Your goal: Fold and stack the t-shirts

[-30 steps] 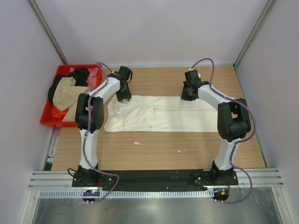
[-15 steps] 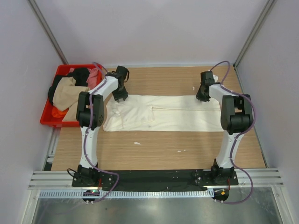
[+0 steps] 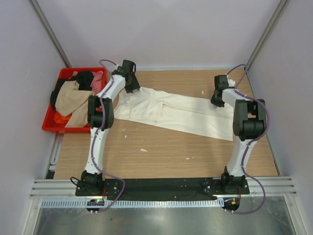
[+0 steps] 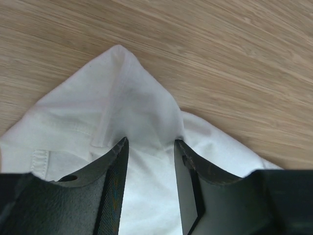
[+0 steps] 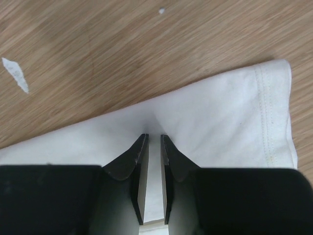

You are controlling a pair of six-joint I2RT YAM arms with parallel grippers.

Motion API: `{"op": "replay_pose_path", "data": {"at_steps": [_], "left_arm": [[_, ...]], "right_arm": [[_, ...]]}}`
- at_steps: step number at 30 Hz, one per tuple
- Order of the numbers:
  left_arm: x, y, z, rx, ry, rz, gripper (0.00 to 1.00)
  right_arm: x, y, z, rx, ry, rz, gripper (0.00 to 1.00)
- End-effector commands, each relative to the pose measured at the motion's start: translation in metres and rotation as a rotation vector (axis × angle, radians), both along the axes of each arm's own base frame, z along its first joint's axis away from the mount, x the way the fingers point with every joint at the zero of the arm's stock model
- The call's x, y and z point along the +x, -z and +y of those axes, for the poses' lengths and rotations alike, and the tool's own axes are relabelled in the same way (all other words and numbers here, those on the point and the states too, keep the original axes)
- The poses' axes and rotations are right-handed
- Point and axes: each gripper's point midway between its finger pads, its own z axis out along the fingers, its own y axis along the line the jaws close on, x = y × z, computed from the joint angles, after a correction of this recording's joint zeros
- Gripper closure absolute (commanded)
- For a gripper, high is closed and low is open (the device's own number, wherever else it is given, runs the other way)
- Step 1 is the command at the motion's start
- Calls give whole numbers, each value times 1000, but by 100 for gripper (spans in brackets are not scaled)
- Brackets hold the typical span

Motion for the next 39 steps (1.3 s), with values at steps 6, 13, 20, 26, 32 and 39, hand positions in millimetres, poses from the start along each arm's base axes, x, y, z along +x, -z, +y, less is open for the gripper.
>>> {"op": "replay_pose_path", "data": {"at_steps": [6, 13, 20, 26, 32, 39], "left_arm": [[-15, -88, -14, -89, 162, -116, 53], [-78, -116, 16, -9, 114, -53, 54], [-136, -56, 42, 56, 30, 86, 76], [-144, -20, 50, 83, -38, 162, 86], [-130, 4, 68, 201, -86, 197, 85], [-106, 39, 65, 231, -84, 249, 85]], "right_arm": [[0, -61, -12, 15, 4, -68, 76], [-24, -64, 3, 89, -20, -54, 76], [-63, -51, 9, 115, -34, -25, 78], [-107, -10, -15, 64, 34, 84, 78], [-135, -2, -29, 28, 109, 97, 79], [-129, -49, -22, 77, 117, -23, 75]]}}
